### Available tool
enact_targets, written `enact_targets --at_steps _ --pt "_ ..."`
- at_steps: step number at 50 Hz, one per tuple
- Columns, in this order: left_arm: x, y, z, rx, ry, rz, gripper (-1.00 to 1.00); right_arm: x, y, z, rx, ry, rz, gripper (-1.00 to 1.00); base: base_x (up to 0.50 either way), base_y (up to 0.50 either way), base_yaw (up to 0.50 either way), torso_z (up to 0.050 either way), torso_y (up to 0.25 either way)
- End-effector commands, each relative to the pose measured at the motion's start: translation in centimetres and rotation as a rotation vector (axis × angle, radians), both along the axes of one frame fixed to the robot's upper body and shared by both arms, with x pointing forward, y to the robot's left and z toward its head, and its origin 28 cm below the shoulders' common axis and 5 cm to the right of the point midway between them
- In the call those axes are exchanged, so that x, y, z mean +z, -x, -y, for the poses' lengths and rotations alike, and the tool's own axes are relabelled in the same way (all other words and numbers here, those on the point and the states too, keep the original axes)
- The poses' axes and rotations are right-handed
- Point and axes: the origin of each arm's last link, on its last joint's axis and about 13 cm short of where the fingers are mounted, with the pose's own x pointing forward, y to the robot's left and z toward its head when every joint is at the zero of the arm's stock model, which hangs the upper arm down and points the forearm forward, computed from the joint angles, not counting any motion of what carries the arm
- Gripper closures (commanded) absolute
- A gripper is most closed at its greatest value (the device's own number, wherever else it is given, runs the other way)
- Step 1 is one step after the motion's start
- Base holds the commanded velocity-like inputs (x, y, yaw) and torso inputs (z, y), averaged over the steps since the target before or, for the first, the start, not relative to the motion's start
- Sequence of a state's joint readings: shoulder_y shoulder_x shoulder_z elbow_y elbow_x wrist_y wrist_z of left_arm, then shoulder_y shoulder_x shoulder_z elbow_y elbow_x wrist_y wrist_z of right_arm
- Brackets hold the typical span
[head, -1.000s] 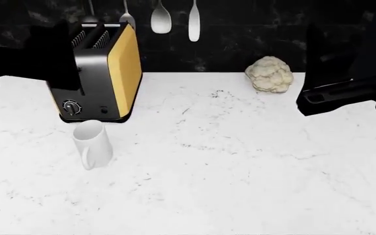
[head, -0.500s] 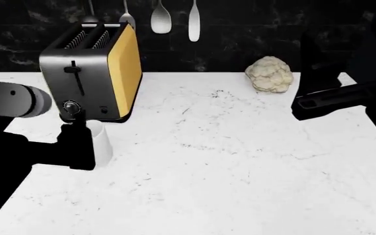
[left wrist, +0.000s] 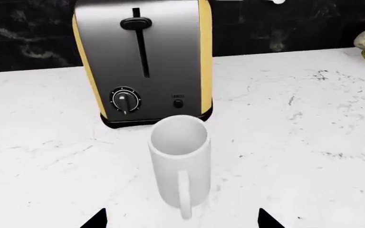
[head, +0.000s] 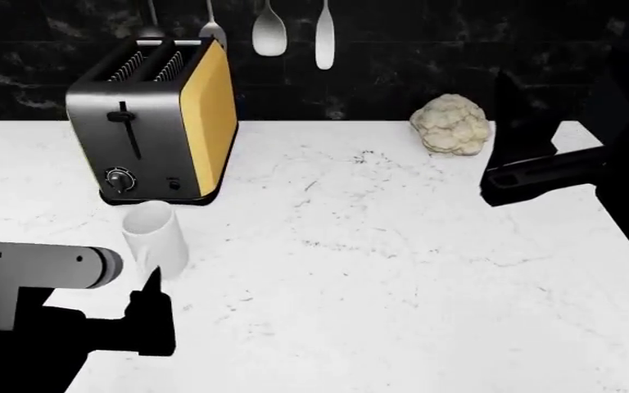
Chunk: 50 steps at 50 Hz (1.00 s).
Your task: A wet mug is on the counter and needs to be dried. Pick it up and place it upside down in the open cabinet.
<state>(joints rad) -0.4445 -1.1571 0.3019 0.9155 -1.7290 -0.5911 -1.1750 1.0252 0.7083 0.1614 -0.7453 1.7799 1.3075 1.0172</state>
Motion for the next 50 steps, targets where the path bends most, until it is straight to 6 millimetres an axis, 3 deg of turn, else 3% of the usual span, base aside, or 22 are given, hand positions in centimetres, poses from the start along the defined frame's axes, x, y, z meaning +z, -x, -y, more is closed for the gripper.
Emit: enact_targets --at_steps 1,25,30,50 --pt "-2.3 -1.1 -0.1 0.027 0.017 -0.028 -1.00 -0.5 -0.2 -0.1 0.003 0.000 -0.008 -1.00 0.00 0.00 0.00 0.000 0.000" --pt "-4.6 -4.2 1.0 0.044 0.021 -0.015 -1.00 -1.3 -0.6 -0.1 0.009 0.020 -0.007 -1.00 0.00 0.00 0.00 0.000 0.000" --pt "-6.5 -4.8 1.5 0.055 0.041 -0.035 -1.00 -2.0 -0.7 -0.1 0.006 0.033 -0.017 -1.00 0.00 0.00 0.00 0.000 0.000" --pt "-6.5 -5.8 1.9 0.069 -0.001 -0.003 -1.00 -2.6 -0.8 -0.3 0.015 0.038 -0.031 -1.00 0.00 0.00 0.00 0.000 0.000"
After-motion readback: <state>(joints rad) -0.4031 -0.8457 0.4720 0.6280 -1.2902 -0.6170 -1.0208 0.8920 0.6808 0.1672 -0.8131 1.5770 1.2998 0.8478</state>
